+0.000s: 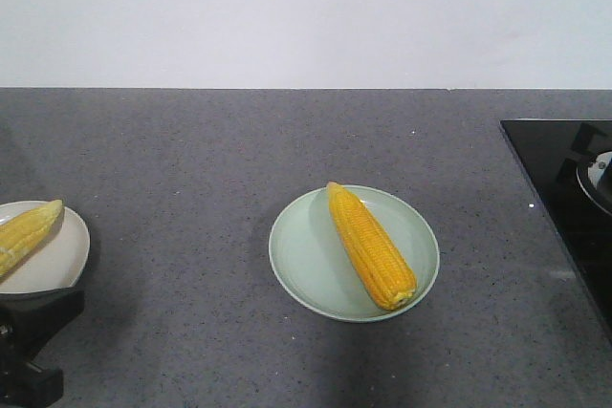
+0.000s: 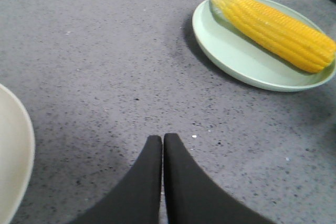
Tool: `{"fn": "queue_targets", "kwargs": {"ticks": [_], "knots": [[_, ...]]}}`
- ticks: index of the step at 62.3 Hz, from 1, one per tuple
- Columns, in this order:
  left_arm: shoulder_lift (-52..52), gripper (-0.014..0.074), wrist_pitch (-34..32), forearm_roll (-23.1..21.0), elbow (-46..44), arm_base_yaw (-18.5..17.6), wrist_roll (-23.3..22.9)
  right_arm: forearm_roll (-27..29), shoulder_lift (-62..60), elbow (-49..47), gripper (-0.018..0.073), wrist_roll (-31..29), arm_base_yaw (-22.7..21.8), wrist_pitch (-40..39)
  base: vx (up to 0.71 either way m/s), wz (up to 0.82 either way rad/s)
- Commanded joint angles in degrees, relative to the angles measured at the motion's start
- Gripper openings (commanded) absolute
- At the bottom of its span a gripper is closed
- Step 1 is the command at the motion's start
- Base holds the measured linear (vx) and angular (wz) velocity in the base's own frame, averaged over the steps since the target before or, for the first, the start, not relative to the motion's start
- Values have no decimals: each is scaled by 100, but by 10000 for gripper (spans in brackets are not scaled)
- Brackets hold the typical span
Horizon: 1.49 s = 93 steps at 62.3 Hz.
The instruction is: Distribute corn equally
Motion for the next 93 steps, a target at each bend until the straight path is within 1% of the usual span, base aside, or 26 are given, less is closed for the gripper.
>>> {"fn": "queue_targets", "kwargs": {"ticks": [1,9,12,15,19,21,23,27,30,31,33,34,39,43,46,49,54,58,59,61,63,67,71,85,93], "knots": [[-28,-8,-348,-103,-135,-12,26,-1,46,-150,-4,-15,-16,-451,0,0],[-28,-8,-606,-90,-135,-12,26,-1,46,-150,-4,-15,-16,-451,0,0],[-28,-8,-723,-10,-135,-12,26,-1,46,-150,-4,-15,-16,-451,0,0],[-28,-8,-752,177,-135,-12,1,-1,46,-150,-4,-15,-16,-451,0,0],[-28,-8,-704,684,-128,-12,-38,-1,46,-150,-4,-15,-16,-451,0,0],[-32,-8,-672,911,-128,-12,-169,-1,46,-150,-4,-15,-16,-451,0,0],[-66,-8,-682,1161,-96,-12,-417,-1,46,-150,-4,-15,-16,-451,0,0],[-178,-8,-813,1796,2,-12,-1204,-1,46,-150,-4,-15,-16,-465,0,0],[-315,-8,-948,2306,136,-12,-1861,-1,46,-150,-4,-15,-16,-465,0,0],[-359,-8,-1006,2559,183,-12,-2203,-1,46,-150,-4,-15,-16,-460,0,0],[-457,-8,-1132,2885,290,-12,-2649,-1,46,-150,-4,-15,-16,-460,0,0],[-540,-8,-1238,3121,382,-12,-2973,-1,46,-150,-4,-15,-16,-460,0,0],[-908,-8,-1737,3757,802,-12,-3991,-1,46,-150,-4,-15,-16,-460,0,0],[-1226,-8,-2224,4183,1159,-12,-4502,-1,46,-150,-4,-15,-16,-460,0,0],[-1516,-8,-2532,4427,1467,-12,-4791,-1,46,-150,-4,-15,-16,-460,0,0],[-1806,-8,-2821,4686,1753,-12,-4959,-1,46,-150,-4,-15,-16,-460,0,0],[-2231,-8,-3143,4892,2154,-12,-4998,-1,46,-150,-4,-15,-16,-460,0,0],[-2627,-8,-3333,4893,2422,-12,-4998,-1,46,-150,-4,-15,-16,-460,0,0],[-2713,-8,-3314,4888,2456,-12,-4998,-1,46,-150,-4,-15,-16,-460,0,0],[-2915,-8,-3022,4934,2437,-12,-4940,-1,46,-150,-4,-15,-16,-460,0,0],[-3054,-8,-2886,5018,2409,-12,-4879,-1,46,-150,-4,-15,-16,-454,0,0],[-3323,-8,-2886,5173,2432,-12,-4873,-1,46,-150,-4,-15,-16,-454,0,0],[-3572,-8,-2750,5338,2432,-1,-4880,-1,46,-150,-4,-15,-16,-454,0,0],[-4218,-7,-2430,5445,2432,10,-4891,-1,46,-150,-4,-15,-16,-454,0,0],[-4431,-7,-2470,5451,2432,102,-4891,-1,46,-150,-4,-15,-16,-454,0,0]]}}
